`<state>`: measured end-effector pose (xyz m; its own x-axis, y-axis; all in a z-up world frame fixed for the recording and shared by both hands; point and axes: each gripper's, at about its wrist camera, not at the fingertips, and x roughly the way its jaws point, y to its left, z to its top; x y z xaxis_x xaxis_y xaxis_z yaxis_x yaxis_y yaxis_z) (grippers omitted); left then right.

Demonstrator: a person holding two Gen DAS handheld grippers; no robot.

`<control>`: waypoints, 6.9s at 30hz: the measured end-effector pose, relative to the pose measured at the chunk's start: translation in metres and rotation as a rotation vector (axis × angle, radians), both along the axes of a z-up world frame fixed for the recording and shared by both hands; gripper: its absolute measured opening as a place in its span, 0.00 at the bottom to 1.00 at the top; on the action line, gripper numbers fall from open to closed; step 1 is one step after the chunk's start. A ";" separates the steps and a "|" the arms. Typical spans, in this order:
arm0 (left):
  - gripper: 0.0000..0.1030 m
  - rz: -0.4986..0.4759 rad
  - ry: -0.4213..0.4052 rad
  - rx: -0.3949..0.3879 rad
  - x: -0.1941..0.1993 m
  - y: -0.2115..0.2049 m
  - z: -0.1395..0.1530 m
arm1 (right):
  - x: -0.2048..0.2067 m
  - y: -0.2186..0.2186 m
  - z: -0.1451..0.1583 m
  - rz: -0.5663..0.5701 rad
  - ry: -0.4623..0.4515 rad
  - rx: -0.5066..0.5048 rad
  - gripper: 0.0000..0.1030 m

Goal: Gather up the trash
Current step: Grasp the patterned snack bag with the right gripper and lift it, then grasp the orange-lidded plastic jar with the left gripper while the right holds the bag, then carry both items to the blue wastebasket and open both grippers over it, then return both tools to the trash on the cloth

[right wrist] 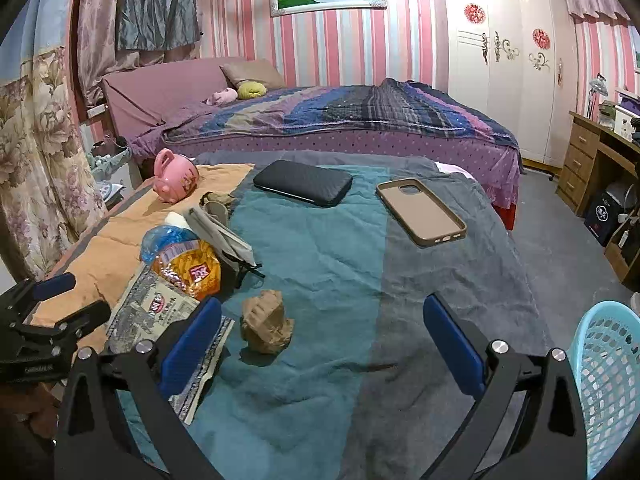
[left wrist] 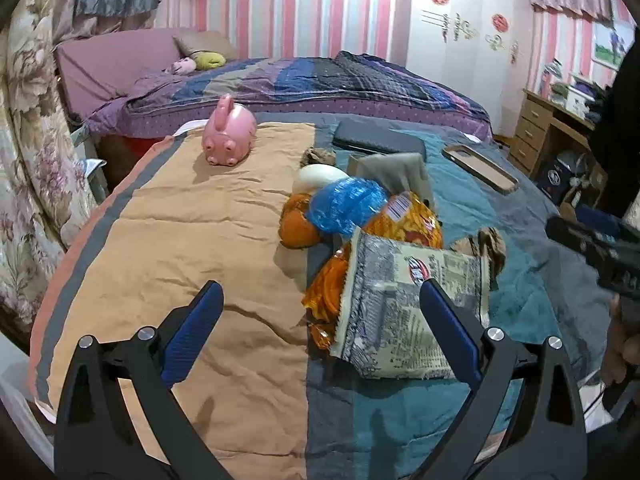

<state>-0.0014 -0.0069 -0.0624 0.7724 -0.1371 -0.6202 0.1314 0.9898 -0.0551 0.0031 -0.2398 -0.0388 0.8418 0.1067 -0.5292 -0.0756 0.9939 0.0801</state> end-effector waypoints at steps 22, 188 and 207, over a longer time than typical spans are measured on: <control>0.95 0.241 -0.005 0.027 0.009 0.095 0.002 | -0.025 0.113 -0.028 0.296 0.042 -0.175 0.96; 0.72 -0.647 -0.019 -0.233 -0.012 -0.394 0.087 | -0.134 -0.323 0.039 -0.802 -0.098 0.229 0.62; 0.83 -0.027 -0.194 -0.077 0.024 -0.057 0.095 | -0.061 -0.193 0.064 -0.407 -0.148 0.178 0.69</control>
<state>0.0229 -0.0640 0.0329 0.8716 -0.2009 -0.4471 0.1738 0.9796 -0.1013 -0.0575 -0.4323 0.0254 0.8989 -0.1701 -0.4038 0.2946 0.9168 0.2695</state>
